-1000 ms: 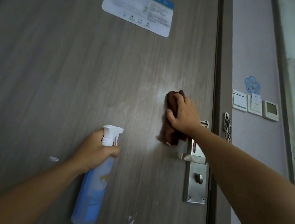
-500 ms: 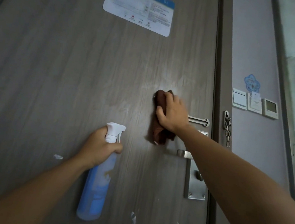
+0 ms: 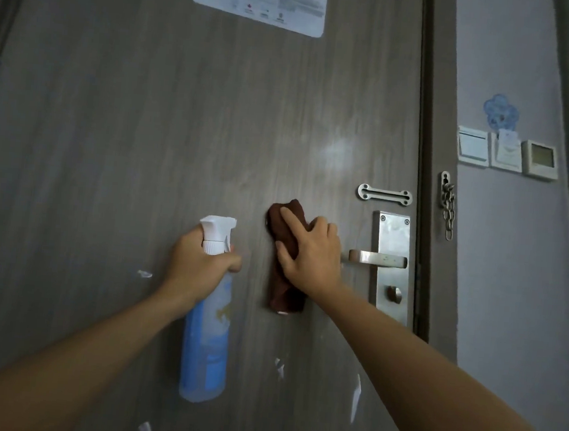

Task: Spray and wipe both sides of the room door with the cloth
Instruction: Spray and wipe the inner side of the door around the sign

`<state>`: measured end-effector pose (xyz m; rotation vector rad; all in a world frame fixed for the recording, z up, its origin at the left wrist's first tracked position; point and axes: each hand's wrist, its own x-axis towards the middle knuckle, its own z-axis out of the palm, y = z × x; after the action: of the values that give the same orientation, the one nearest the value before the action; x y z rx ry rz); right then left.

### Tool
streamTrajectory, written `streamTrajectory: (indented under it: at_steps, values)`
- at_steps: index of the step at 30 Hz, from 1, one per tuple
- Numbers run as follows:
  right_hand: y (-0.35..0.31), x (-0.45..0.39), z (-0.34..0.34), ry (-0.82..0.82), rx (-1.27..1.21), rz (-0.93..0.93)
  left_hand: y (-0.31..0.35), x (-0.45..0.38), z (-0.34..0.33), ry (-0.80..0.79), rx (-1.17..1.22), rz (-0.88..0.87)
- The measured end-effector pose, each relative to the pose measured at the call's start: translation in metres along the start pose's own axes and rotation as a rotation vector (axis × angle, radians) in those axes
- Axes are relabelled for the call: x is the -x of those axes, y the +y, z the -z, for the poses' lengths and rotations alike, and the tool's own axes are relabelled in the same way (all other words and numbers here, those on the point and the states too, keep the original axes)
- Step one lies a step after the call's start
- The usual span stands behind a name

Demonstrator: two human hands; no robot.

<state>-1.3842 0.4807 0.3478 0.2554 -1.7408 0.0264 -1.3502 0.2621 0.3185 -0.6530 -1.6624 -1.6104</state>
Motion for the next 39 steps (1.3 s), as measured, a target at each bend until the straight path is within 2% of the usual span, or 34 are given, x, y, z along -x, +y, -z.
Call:
streamTrajectory:
  at_steps: [9, 14, 17, 22, 25, 30, 36, 39]
  values:
    - [-0.01, 0.066, -0.006, -0.074, 0.103, -0.071, -0.002, 0.056, 0.004, -0.069, -0.092, 0.011]
    - [-0.012, 0.085, 0.001, -0.158, -0.083, -0.126, -0.016, 0.078, -0.007, -0.094, -0.125, 0.048]
    - [0.001, 0.108, 0.013, -0.084, -0.22, -0.227, -0.028, 0.089, -0.014, -0.098, -0.139, 0.072]
    - [0.014, 0.147, 0.036, 0.042, -0.233, -0.39, -0.042, 0.104, -0.017, -0.137, -0.156, 0.088]
    - [0.026, 0.168, 0.049, 0.026, -0.239, -0.475, -0.048, 0.114, -0.022, -0.176, -0.161, 0.09]
    - [0.036, 0.192, 0.055, -0.037, -0.267, -0.47, -0.056, 0.13, -0.03, -0.18, -0.149, 0.088]
    - [0.041, 0.206, 0.054, -0.056, -0.328, -0.609, -0.061, 0.149, -0.05, -0.3, -0.175, 0.006]
    - [0.042, 0.218, 0.058, -0.075, -0.322, -0.623, -0.068, 0.157, -0.063, -0.315, -0.216, 0.029]
